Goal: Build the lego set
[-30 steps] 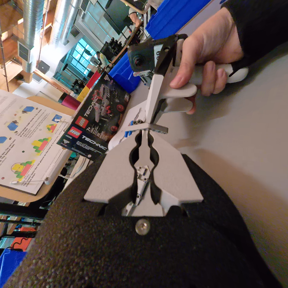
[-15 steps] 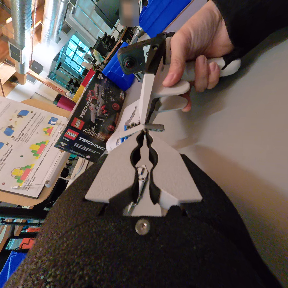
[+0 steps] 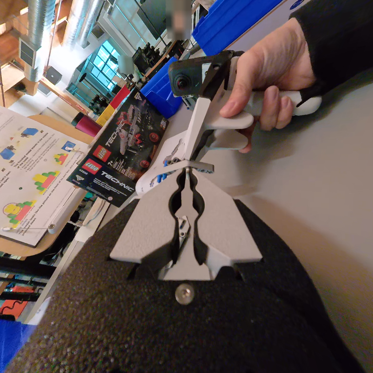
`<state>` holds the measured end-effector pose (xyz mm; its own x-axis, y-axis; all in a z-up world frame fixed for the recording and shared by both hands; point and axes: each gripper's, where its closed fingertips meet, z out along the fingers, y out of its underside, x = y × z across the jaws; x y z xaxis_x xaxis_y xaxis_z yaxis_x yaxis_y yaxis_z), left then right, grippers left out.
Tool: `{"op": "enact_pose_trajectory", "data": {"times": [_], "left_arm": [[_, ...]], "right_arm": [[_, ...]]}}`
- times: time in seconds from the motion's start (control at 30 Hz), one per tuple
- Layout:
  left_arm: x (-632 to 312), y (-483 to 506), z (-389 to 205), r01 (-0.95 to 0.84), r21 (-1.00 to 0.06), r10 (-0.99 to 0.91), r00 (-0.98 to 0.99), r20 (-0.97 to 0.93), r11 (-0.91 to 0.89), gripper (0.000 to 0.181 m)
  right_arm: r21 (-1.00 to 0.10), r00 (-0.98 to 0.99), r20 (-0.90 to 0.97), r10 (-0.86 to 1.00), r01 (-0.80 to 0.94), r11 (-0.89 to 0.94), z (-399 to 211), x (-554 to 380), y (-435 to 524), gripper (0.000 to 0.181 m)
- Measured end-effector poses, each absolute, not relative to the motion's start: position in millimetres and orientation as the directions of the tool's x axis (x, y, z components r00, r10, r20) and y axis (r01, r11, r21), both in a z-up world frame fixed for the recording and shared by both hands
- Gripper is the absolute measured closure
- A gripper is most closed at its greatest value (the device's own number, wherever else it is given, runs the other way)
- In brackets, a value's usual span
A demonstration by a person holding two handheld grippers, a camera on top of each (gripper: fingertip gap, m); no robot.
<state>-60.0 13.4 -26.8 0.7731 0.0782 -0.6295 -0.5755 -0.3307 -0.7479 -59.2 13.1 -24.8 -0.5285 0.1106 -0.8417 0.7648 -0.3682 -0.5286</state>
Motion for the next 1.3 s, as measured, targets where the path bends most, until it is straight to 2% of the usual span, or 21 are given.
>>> {"op": "enact_pose_trajectory", "data": {"times": [0.23, 0.3, 0.4, 0.53, 0.63, 0.9, 1.0, 1.13, 1.3], "left_arm": [[-61, 10, -27, -0.59, -0.735, 0.079, 0.76, -0.646, -0.334, 0.181], [-69, 4, -21, -0.58, -0.745, 0.113, 0.759, -0.641, -0.328, 0.18], [-95, -19, -26, -0.464, -0.793, 0.145, 0.821, -0.552, -0.396, 0.181], [-102, -48, -73, -0.312, -0.77, 0.002, 0.926, -0.377, -0.557, 0.181], [-90, -56, -99, -0.245, -0.729, -0.072, 0.963, -0.26, -0.639, 0.178], [-72, -51, -110, -0.123, -0.721, -0.087, 0.992, -0.087, -0.682, 0.174], [-74, -53, -112, -0.115, -0.689, -0.058, 0.993, -0.106, -0.716, 0.172], [-82, -59, -98, -0.026, -0.709, 0.057, 0.994, -0.093, -0.705, 0.172], [-77, -56, -102, -0.096, -0.692, 0.015, 0.988, -0.153, -0.715, 0.17]], "right_arm": [[-0.514, -0.516, -0.85, 0.104, 0.769, -0.38, -24, -61, 15, 0.174], [-0.526, -0.505, -0.848, 0.164, 0.759, -0.384, -30, -65, 15, 0.175], [-0.577, -0.505, -0.817, 0.279, 0.717, -0.39, -37, -71, 19, 0.175], [-0.688, -0.463, -0.674, 0.576, 0.677, -0.261, -67, -78, 31, 0.175], [-0.691, -0.432, -0.628, 0.647, 0.692, -0.209, -78, -81, 35, 0.174], [-0.709, -0.462, -0.511, 0.725, 0.704, -0.051, -93, -86, 28, 0.168], [-0.716, -0.472, -0.499, 0.727, 0.697, -0.038, -92, -86, 26, 0.169], [-0.726, -0.475, -0.494, 0.728, 0.687, -0.044, -90, -82, 29, 0.157], [-0.763, -0.524, -0.43, 0.735, 0.647, 0.014, -80, -67, 31, 0.156]]}}
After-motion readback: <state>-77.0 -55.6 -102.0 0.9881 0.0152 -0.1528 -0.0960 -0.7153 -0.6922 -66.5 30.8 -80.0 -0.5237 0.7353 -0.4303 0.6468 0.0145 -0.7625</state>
